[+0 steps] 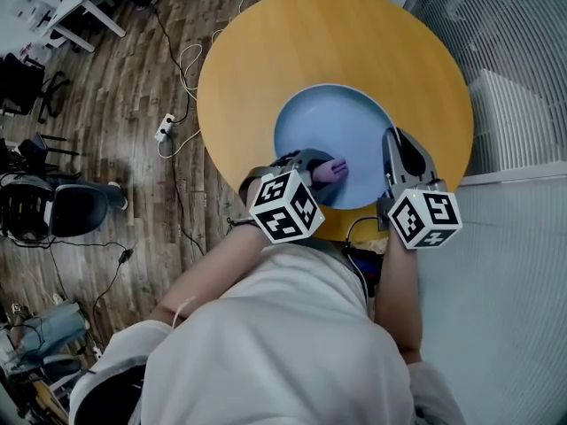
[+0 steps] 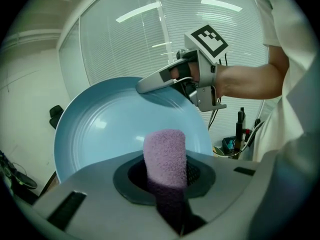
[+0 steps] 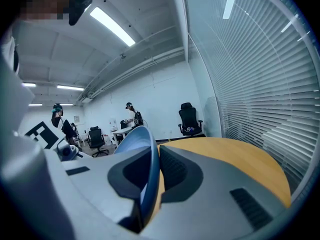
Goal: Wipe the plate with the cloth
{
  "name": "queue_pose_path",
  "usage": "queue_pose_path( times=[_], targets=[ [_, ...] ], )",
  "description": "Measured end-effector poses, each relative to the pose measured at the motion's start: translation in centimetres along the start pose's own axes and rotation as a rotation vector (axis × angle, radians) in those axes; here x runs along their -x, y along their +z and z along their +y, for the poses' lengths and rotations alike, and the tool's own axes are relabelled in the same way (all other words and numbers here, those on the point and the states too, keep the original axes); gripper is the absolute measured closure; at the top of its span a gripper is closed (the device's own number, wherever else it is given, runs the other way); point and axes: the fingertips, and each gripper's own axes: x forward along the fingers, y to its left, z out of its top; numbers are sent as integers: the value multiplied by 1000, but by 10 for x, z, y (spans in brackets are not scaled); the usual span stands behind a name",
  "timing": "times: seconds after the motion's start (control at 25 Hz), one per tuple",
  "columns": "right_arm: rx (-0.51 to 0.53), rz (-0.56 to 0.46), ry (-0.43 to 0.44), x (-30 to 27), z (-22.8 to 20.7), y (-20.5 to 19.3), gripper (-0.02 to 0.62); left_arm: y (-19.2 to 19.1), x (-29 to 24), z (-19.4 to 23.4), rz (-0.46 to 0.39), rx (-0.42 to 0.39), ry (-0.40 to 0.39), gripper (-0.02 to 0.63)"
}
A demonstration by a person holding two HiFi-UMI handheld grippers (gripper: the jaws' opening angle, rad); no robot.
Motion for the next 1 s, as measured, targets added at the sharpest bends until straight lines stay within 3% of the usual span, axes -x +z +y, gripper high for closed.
queue_pose_path(
  times=[0.44,0.68,1.0],
  targets=[
    [-12,-41,-20,-6,-12,-4,557,-48,13,41,41,86,102,524],
    [-2,-47,-37,-9,-17,31,557,-30,32,70,33,102,124,525],
    [2,-57,-76,-7,-45,40,557,-27,24,85,48,96,132,523]
  ],
)
